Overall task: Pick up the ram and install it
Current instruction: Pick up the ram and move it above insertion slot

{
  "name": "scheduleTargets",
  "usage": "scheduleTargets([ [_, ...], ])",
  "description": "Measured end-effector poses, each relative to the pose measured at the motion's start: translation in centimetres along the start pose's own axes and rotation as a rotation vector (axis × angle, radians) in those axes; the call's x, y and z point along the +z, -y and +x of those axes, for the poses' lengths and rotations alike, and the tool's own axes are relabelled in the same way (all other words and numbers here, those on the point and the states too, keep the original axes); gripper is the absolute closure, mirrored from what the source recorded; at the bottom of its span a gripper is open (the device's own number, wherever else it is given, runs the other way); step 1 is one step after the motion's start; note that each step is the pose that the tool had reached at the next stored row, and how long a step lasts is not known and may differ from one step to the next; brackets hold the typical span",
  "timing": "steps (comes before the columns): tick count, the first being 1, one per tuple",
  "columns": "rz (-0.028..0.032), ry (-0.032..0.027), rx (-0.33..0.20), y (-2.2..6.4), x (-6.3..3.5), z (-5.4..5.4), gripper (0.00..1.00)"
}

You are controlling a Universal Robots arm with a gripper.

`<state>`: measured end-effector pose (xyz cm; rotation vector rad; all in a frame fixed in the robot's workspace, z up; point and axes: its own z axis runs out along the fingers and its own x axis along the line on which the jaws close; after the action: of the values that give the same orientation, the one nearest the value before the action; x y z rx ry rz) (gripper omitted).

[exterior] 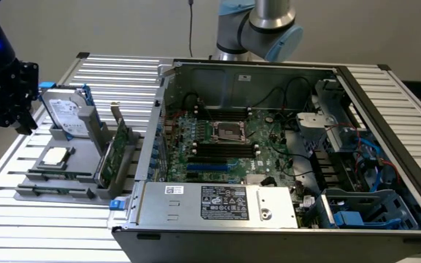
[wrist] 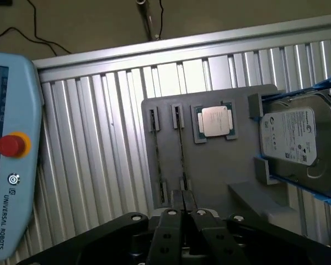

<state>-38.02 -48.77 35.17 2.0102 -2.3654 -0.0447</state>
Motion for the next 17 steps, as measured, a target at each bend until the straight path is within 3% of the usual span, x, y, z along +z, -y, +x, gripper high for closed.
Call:
scheduleTargets([
  [1,0.0,0.0001,0.0,0.0,0.01,0.0,0.76],
  [4,0.0,-0.0002,0.0,0.06,0.4,0.3,0.7],
  [5,0.0001,0.0,0.0,0.1,0.59,0.5,0.64],
  [10,0.0001,0.0,-0.001,0.31,1.51,1.5,0.64],
  [17,0.0002,-0.0009,-0.02,0.39,2.78,1.6,0.64],
])
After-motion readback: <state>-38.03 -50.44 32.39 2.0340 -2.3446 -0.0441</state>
